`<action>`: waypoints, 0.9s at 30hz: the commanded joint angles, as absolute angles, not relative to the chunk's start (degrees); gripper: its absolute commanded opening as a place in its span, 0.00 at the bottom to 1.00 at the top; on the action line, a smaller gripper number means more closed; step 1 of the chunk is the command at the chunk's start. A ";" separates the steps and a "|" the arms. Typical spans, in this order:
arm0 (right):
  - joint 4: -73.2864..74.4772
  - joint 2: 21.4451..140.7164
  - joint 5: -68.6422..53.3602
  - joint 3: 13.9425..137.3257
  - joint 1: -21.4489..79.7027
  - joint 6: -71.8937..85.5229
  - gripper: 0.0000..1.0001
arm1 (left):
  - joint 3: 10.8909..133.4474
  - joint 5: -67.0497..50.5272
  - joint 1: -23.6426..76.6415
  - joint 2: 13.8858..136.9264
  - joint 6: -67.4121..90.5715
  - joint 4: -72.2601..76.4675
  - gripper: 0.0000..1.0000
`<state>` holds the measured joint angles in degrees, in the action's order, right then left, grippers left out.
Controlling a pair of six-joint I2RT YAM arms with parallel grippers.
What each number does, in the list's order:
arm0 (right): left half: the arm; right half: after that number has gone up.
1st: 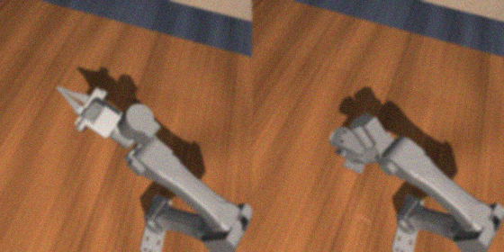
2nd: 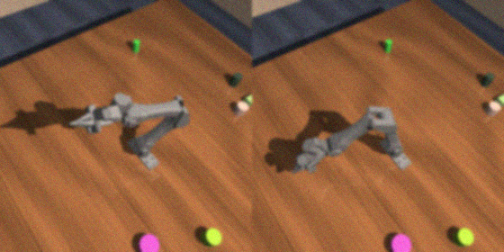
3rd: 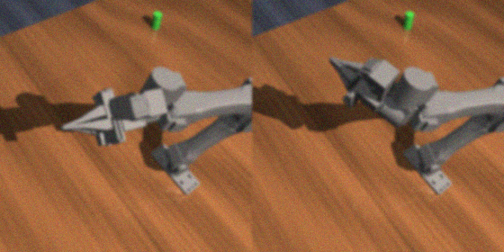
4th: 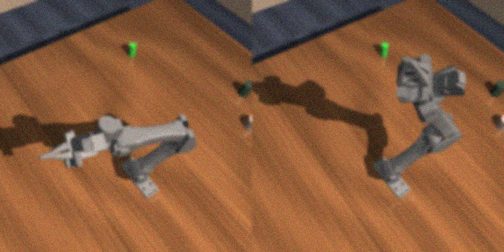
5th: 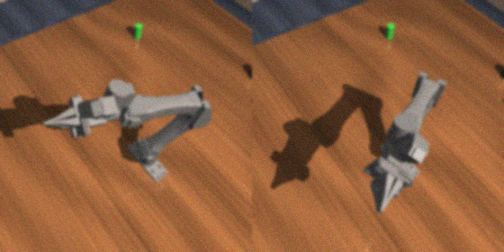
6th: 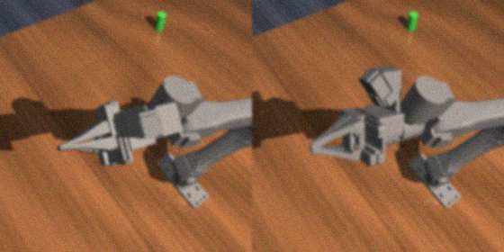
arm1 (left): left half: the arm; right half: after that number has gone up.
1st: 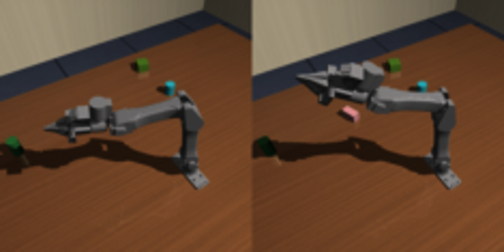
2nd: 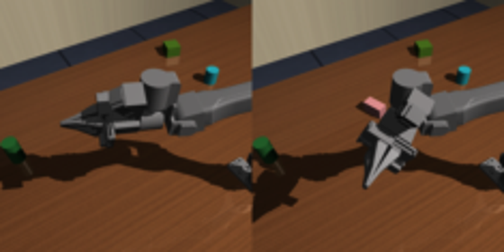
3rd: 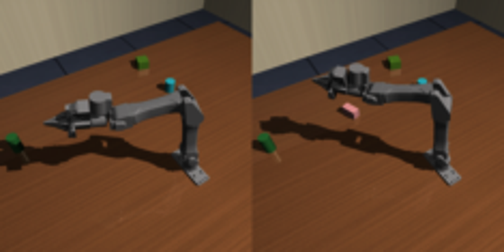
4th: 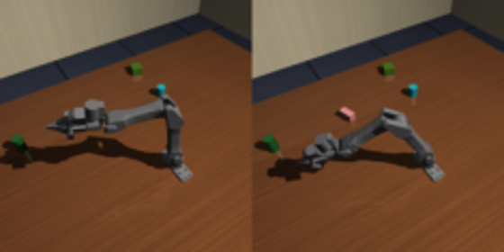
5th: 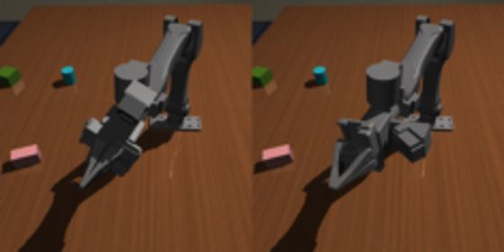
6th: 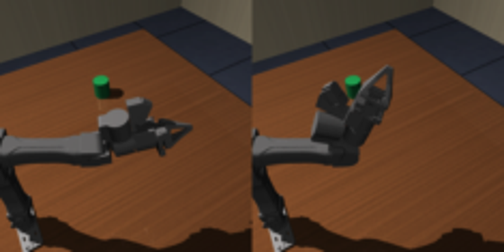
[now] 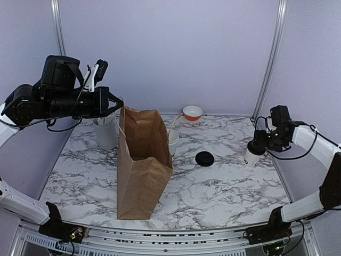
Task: Pack the takeout coffee
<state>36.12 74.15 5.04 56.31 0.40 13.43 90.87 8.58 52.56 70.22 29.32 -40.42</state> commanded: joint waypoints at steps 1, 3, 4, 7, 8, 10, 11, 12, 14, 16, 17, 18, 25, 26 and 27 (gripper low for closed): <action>35.90 71.79 7.06 58.32 0.01 14.00 0.90 | 90.33 7.95 52.47 70.49 28.65 -38.26 0.00; 35.49 71.65 6.50 58.03 0.02 13.56 0.91 | 90.19 7.91 52.47 70.40 28.62 -38.16 0.00; 35.49 71.89 5.87 58.01 0.00 13.14 0.91 | 90.10 7.91 52.47 70.36 28.62 -38.08 0.00; 34.99 73.16 2.60 58.01 0.09 12.43 0.91 | 90.00 7.82 52.54 70.32 28.60 -37.98 0.00; 34.95 73.73 2.04 58.05 0.16 12.36 0.91 | 90.01 7.82 52.56 70.32 28.65 -38.00 0.00; 35.14 74.84 1.72 58.46 0.18 12.45 0.90 | 90.05 7.74 52.56 70.34 28.57 -37.96 0.00; 35.11 75.15 1.56 58.57 0.18 12.44 0.89 | 90.00 7.73 52.56 70.36 28.60 -37.97 0.00; 35.01 75.34 1.50 58.66 0.18 12.40 0.89 | 90.04 7.73 52.64 70.36 28.57 -37.97 0.00; 34.43 75.43 1.49 58.68 0.17 12.41 0.88 | 90.05 7.73 52.65 70.34 28.57 -37.97 0.00; 34.32 75.68 1.56 59.11 0.18 12.40 0.87 | 90.05 7.76 52.71 70.33 28.53 -37.97 0.00; 34.48 75.98 1.56 59.45 0.22 12.42 0.86 | 90.01 7.74 52.73 70.31 28.48 -37.97 0.00; 34.53 76.33 1.58 59.62 0.31 12.40 0.86 | 90.01 7.77 52.73 70.31 28.53 -37.92 0.00; 35.43 77.71 4.22 60.97 1.10 12.48 0.82 | 90.19 7.73 52.91 70.57 28.54 -37.97 0.00; 35.56 77.88 4.68 61.11 1.23 12.55 0.82 | 90.25 7.73 52.95 70.62 28.52 -37.96 0.00; 35.64 78.02 5.27 61.18 1.35 12.50 0.82 | 90.31 7.73 52.99 70.59 28.51 -37.97 0.00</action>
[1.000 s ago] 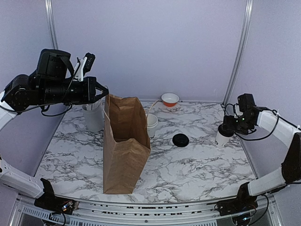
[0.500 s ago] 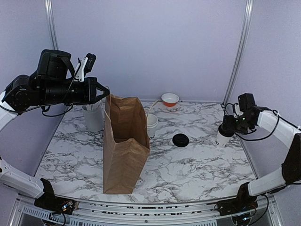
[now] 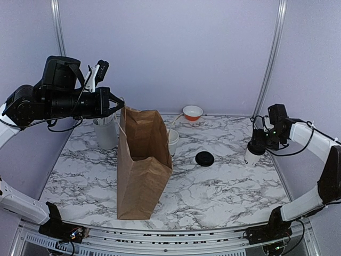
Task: Pack the takeout coffee
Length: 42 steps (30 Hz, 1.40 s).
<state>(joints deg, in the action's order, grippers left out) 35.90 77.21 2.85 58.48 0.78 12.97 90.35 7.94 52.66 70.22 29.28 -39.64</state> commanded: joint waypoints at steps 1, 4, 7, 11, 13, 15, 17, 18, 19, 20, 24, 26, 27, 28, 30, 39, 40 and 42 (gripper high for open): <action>35.68 78.21 5.57 61.27 1.42 12.47 0.82 | 90.28 7.67 53.00 70.58 28.46 -37.97 0.00; 35.68 78.85 5.92 61.17 1.71 12.23 0.82 | 90.37 7.65 53.09 70.66 28.49 -37.97 0.00; 35.39 79.54 5.57 61.02 1.78 12.19 0.82 | 90.44 7.65 53.26 70.83 28.52 -37.96 0.00; 34.89 80.43 5.44 60.71 1.76 12.26 0.82 | 90.52 7.73 53.44 71.02 28.43 -37.88 0.00; 34.81 80.72 5.53 60.65 1.82 12.36 0.81 | 90.62 7.73 53.50 71.11 28.47 -37.88 0.00; 34.64 80.85 5.85 60.72 1.89 12.34 0.81 | 90.75 7.70 53.48 71.19 28.45 -37.88 0.00; 34.72 81.01 6.29 60.65 2.04 12.35 0.81 | 90.94 7.65 53.66 71.33 28.41 -37.88 0.00; 34.72 81.10 6.32 60.66 2.19 12.33 0.81 | 91.07 7.58 53.70 71.43 28.42 -37.90 0.00; 34.78 81.20 6.45 60.66 2.27 12.31 0.81 | 91.20 7.50 53.74 71.52 28.43 -37.88 0.00; 34.82 81.21 6.60 60.72 2.36 12.31 0.81 | 91.27 7.47 53.78 71.62 28.46 -37.88 0.00; 34.93 81.36 6.92 60.46 3.01 12.40 0.78 | 91.49 7.56 53.96 71.90 28.35 -37.88 0.00; 35.27 81.18 7.11 60.60 3.35 12.54 0.75 | 91.71 7.48 54.04 71.94 28.42 -37.87 0.00; 35.45 80.94 7.12 60.75 3.46 12.58 0.74 | 91.80 7.47 54.03 71.97 28.35 -37.88 0.00; 35.54 80.62 7.11 60.89 3.56 12.71 0.73 | 91.85 7.47 54.09 71.94 28.37 -37.92 0.00; 35.58 79.93 7.16 61.14 3.67 12.63 0.71 | 91.85 7.48 54.14 71.90 28.34 -37.91 0.00; 38.45 77.21 7.45 64.51 5.29 12.72 0.68 | 92.18 7.56 54.40 72.29 28.47 -37.81 0.00; 38.88 76.81 7.39 65.23 5.65 12.76 0.68 | 92.24 7.60 54.40 72.33 28.46 -37.80 0.00; 39.39 75.63 7.38 66.62 6.42 12.77 0.68 | 92.36 7.48 54.49 72.59 28.33 -37.66 0.00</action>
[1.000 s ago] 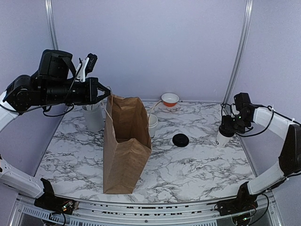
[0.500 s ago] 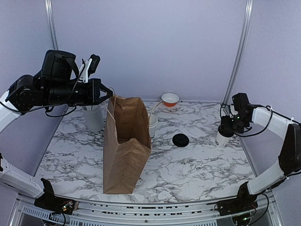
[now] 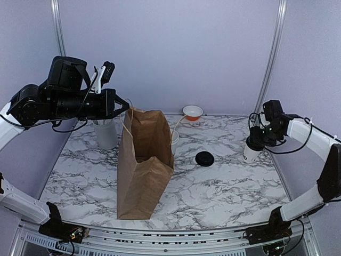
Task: Pack the takeout coffee
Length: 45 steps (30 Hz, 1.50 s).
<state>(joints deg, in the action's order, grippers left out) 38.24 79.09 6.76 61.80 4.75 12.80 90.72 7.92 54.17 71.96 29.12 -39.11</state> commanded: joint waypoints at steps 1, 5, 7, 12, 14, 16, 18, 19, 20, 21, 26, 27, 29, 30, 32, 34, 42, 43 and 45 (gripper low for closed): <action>39.76 75.24 7.38 67.35 6.92 12.82 0.68 | 92.44 7.41 54.49 72.75 28.32 -37.57 0.00; 41.13 73.71 6.43 71.20 9.80 13.11 0.67 | 92.78 6.91 54.66 73.61 28.30 -37.22 0.00; 41.53 73.04 6.16 73.29 11.86 13.37 0.67 | 93.02 6.73 54.74 73.96 28.25 -36.94 0.00; 43.11 72.82 6.80 79.83 17.61 14.03 0.67 | 94.05 6.35 55.13 75.30 28.21 -36.37 0.00; 43.46 72.85 6.83 82.62 19.57 14.18 0.67 | 94.57 6.17 55.40 75.89 28.20 -36.29 0.00; 43.51 73.04 6.68 85.55 21.38 14.19 0.67 | 95.19 6.16 55.64 76.46 28.09 -36.21 0.00; 43.30 73.33 6.30 88.57 23.27 13.89 0.67 | 95.59 6.15 55.87 76.89 28.12 -36.25 0.00; 43.11 73.49 6.09 90.30 24.11 13.88 0.67 | 95.82 6.20 56.02 77.24 28.08 -36.19 0.00; 42.93 73.70 5.84 91.67 24.89 13.89 0.67 | 96.00 6.23 56.13 77.44 28.12 -36.21 0.00; 42.67 73.92 5.40 92.81 25.63 13.81 0.67 | 96.10 6.32 56.22 77.70 28.19 -36.10 0.00; 42.52 75.67 3.93 98.49 29.46 14.45 0.67 | 96.28 6.44 56.51 78.84 28.41 -35.54 0.00; 42.28 75.87 3.97 99.26 30.59 14.60 0.67 | 96.37 6.46 56.58 79.20 28.44 -35.42 0.00; 41.79 76.55 3.73 100.66 33.42 14.92 0.67 | 96.77 6.34 56.73 79.68 28.48 -35.36 0.00; 41.51 76.86 3.65 101.21 34.68 15.04 0.67 | 96.91 6.39 56.77 79.83 28.43 -35.34 0.00; 40.77 77.35 3.25 101.51 37.44 15.47 0.67 | 97.31 6.42 56.86 80.10 28.47 -35.32 0.00; 39.88 77.83 2.74 101.51 40.47 15.91 0.67 | 97.51 6.49 56.95 80.28 28.46 -35.25 0.00; 38.06 80.54 2.78 104.33 52.20 17.25 0.67 | 97.47 6.68 57.19 80.33 28.65 -35.28 0.00; 38.06 80.97 3.01 104.26 53.28 17.39 0.67 | 97.47 6.68 57.21 80.33 28.62 -35.32 0.00; 37.80 81.65 3.20 103.52 54.74 17.90 0.67 | 97.40 6.76 57.21 80.25 28.59 -35.30 0.00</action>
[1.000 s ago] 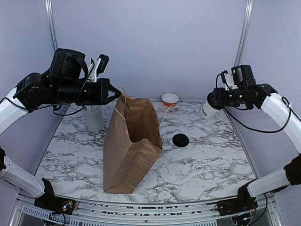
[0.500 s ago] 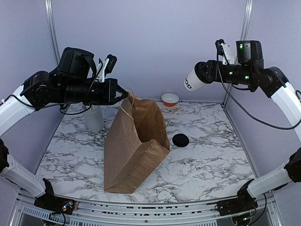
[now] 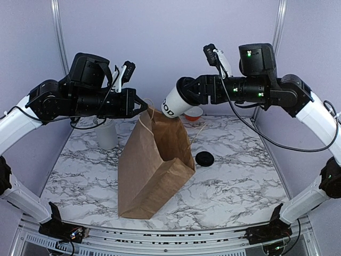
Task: Pack the takeout coffee
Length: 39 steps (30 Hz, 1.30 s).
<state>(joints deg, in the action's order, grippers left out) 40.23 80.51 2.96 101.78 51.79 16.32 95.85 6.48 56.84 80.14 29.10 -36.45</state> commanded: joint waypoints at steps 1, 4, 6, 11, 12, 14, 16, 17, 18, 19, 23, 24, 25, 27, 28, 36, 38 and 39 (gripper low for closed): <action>37.41 81.84 2.98 102.90 55.34 18.40 0.67 | 97.39 6.77 57.26 80.18 28.53 -35.32 0.00; 36.30 82.41 1.78 100.46 56.55 19.53 0.67 | 97.14 6.94 57.30 79.98 28.52 -35.30 0.00; 35.37 82.61 0.79 98.45 56.69 20.45 0.67 | 97.04 6.95 57.35 79.74 28.55 -35.32 0.00; 33.48 84.46 -3.41 95.39 56.81 22.06 0.67 | 96.39 7.25 57.39 79.22 28.49 -35.11 0.00; 33.36 85.14 -4.13 95.27 56.97 22.28 0.67 | 96.27 7.29 57.39 79.19 28.47 -35.14 0.00; 33.62 86.41 -4.38 95.42 57.63 22.41 0.67 | 96.11 7.25 57.38 79.04 28.47 -34.98 0.00; 33.76 87.18 -4.51 95.35 57.99 22.79 0.67 | 95.94 7.29 57.39 78.86 28.48 -34.78 0.00; 33.67 87.38 -4.64 95.11 58.01 22.99 0.67 | 95.91 7.29 57.39 78.78 28.48 -34.76 0.00; 33.66 87.51 -4.59 94.84 58.01 23.09 0.67 | 95.89 7.29 57.39 78.71 28.36 -34.77 0.00; 33.62 87.46 -4.43 94.45 58.05 23.23 0.67 | 95.85 7.29 57.41 78.62 28.34 -34.69 0.00; 33.30 87.55 -5.00 93.16 58.01 24.02 0.67 | 95.18 7.34 57.40 78.05 28.28 -34.25 0.00; 33.35 87.83 -5.49 92.98 58.01 24.22 0.67 | 94.99 7.30 57.44 77.95 28.28 -34.00 0.00; 33.39 88.07 -5.94 92.84 58.08 24.40 0.67 | 94.62 7.34 57.40 77.74 28.29 -33.78 0.00; 33.60 88.67 -6.35 92.56 58.45 24.68 0.67 | 94.04 7.15 57.45 77.43 28.27 -33.20 0.00; 33.95 89.13 -6.32 92.66 58.76 24.70 0.67 | 93.78 7.08 57.40 77.21 28.30 -32.98 0.00; 35.06 92.52 -6.68 92.84 60.25 25.51 0.67 | 92.76 6.08 57.48 76.75 28.08 -31.62 0.00; 34.50 92.98 -7.26 92.18 60.30 25.87 0.67 | 92.33 5.99 57.48 76.50 28.12 -31.13 0.00; 34.38 93.22 -7.28 91.98 60.28 26.04 0.67 | 92.04 5.93 57.48 76.35 28.05 -30.99 0.00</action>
<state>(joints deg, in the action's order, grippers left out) 35.55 92.73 -6.13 92.14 59.86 24.53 93.08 6.44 57.12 78.37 29.06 -33.39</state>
